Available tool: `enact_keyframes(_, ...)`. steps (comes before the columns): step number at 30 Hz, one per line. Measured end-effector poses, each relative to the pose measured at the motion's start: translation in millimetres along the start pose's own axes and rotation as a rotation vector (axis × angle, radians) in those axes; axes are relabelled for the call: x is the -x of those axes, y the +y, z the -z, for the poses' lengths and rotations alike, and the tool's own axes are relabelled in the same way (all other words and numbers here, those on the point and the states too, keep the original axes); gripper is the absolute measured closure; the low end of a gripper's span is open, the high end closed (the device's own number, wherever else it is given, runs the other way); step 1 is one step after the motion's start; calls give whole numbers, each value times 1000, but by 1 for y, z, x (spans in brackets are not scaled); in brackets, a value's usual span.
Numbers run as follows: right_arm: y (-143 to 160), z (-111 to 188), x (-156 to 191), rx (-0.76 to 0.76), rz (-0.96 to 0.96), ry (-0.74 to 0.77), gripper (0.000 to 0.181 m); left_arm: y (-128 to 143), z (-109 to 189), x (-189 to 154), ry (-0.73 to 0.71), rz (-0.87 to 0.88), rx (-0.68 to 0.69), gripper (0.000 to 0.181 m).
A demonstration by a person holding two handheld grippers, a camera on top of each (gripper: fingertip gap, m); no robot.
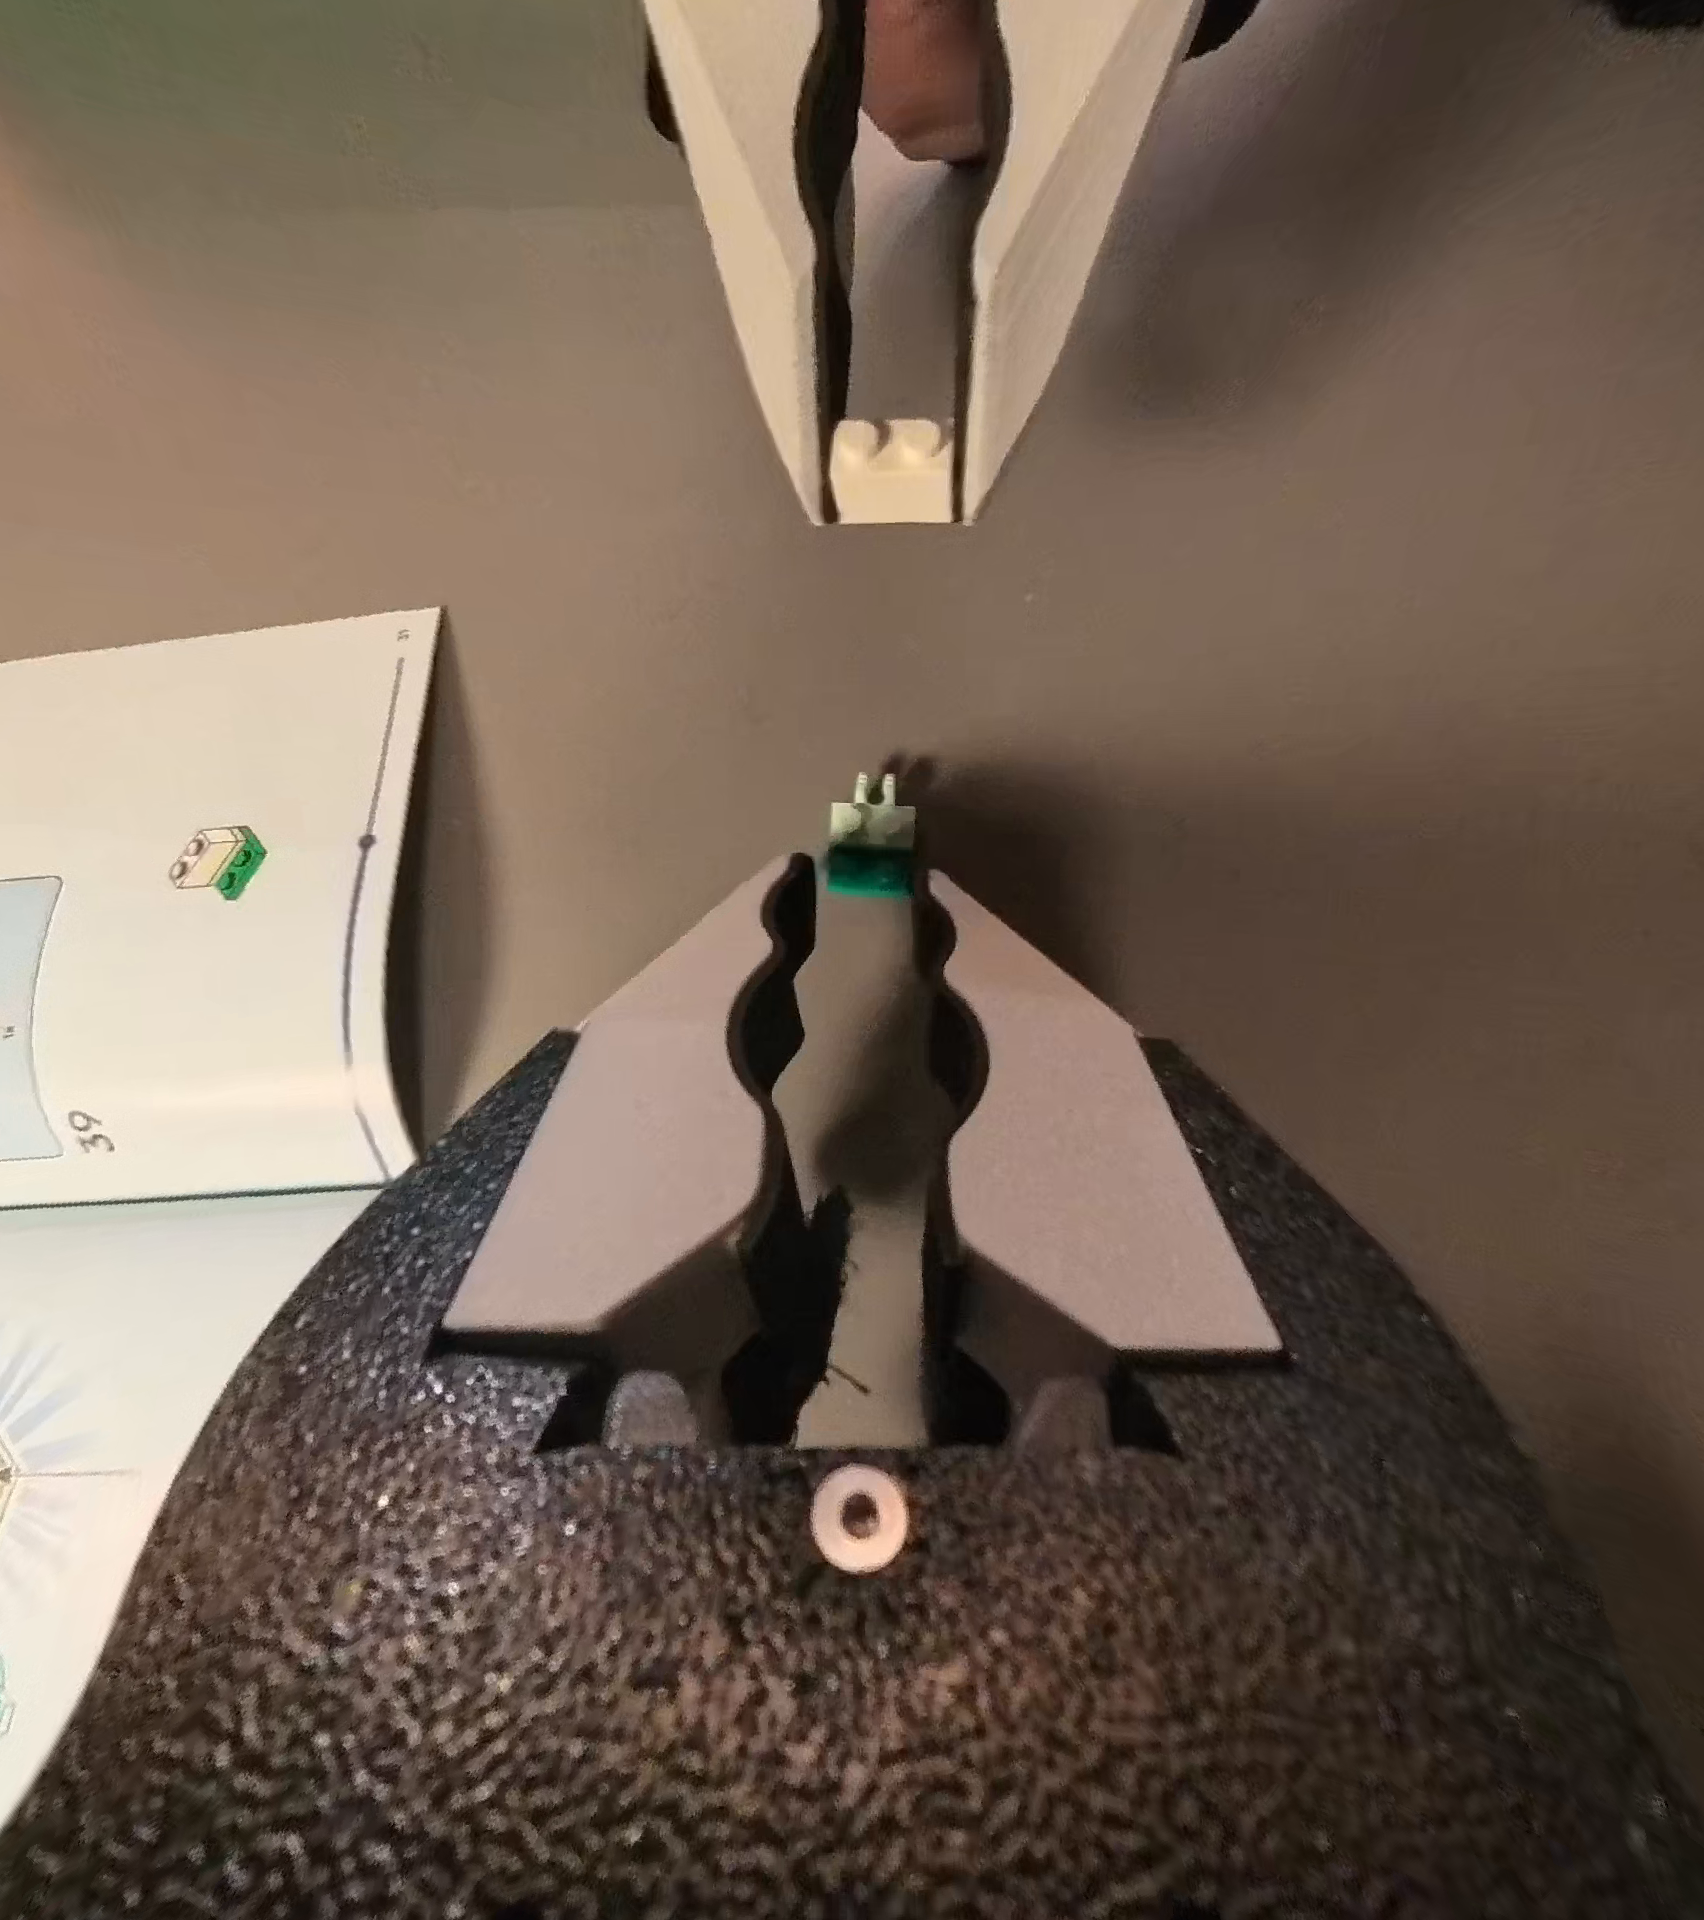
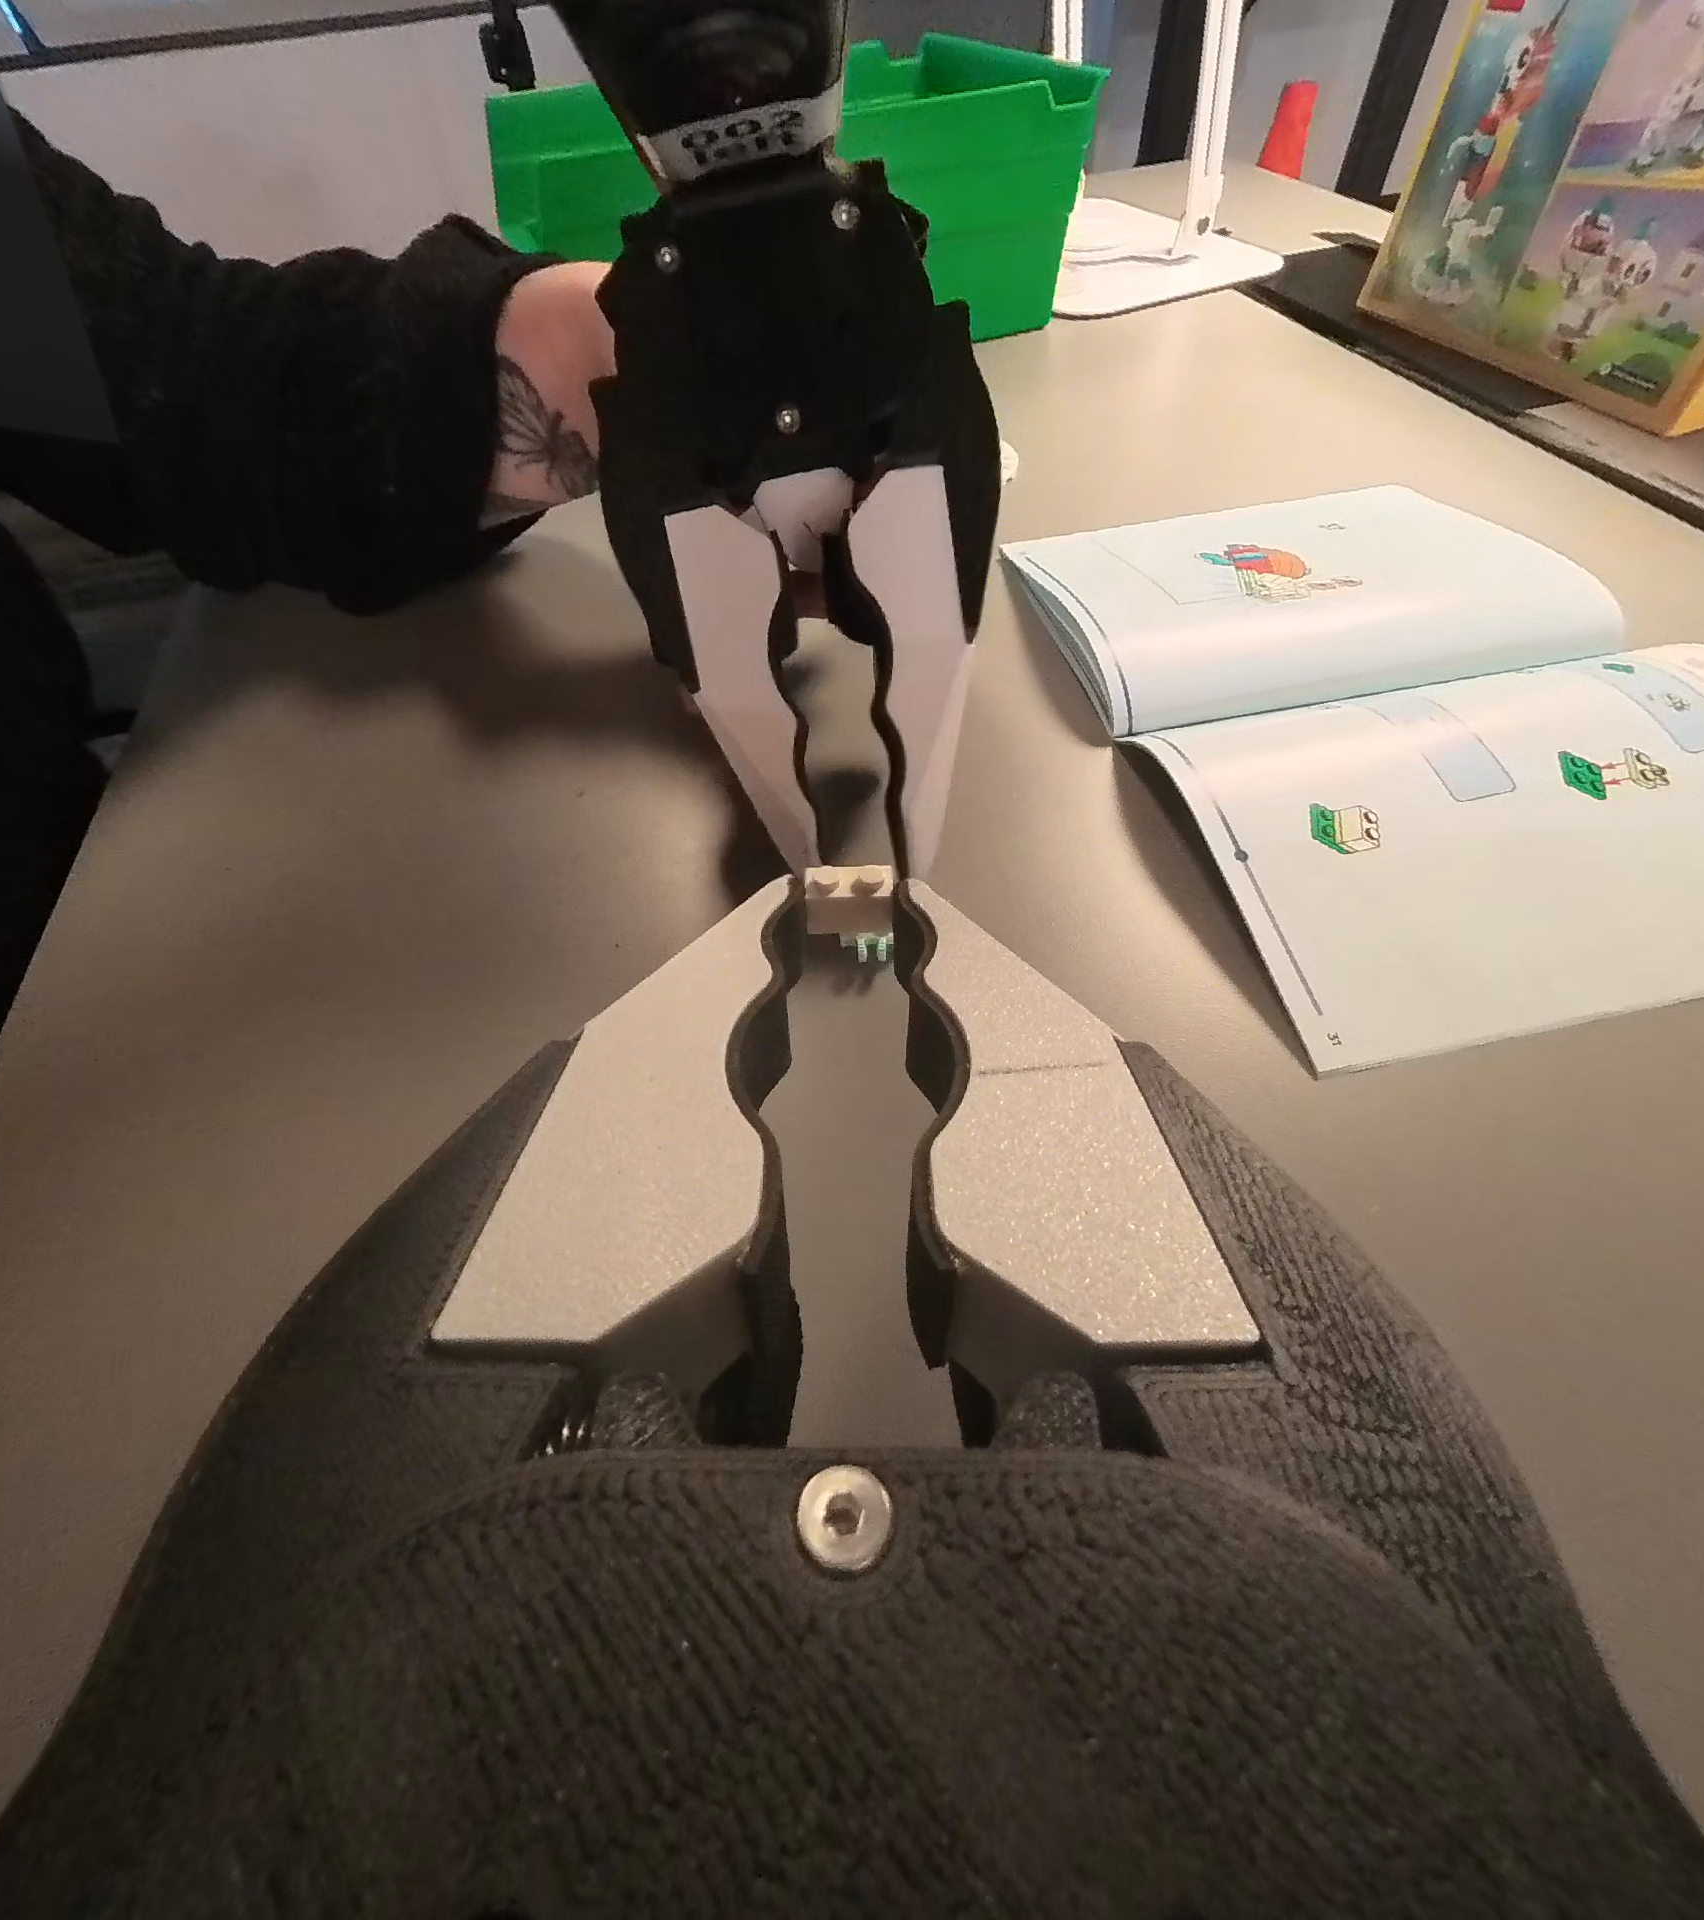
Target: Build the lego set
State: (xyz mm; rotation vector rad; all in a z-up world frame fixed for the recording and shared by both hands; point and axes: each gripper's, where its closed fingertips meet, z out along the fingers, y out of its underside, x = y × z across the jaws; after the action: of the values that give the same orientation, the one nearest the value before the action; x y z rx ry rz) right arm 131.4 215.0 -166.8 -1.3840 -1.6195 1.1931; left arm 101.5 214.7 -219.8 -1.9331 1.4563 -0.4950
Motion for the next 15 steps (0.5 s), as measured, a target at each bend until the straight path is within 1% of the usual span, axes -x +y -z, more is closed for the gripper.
enact_keyframes(3,0,0,0,3,3,-1,166,0,-1,1,1,23,-12,163)
enact_keyframes(5,1,-1,1,5,6,0,166,0,-1,1,15,45,-17,164)
enact_keyframes(10,2,-1,3,14,24,-1,167,-1,-3,-3,59,116,-19,160)
enact_keyframes(15,1,-2,3,10,31,2,167,-1,-3,-6,75,118,-26,162)
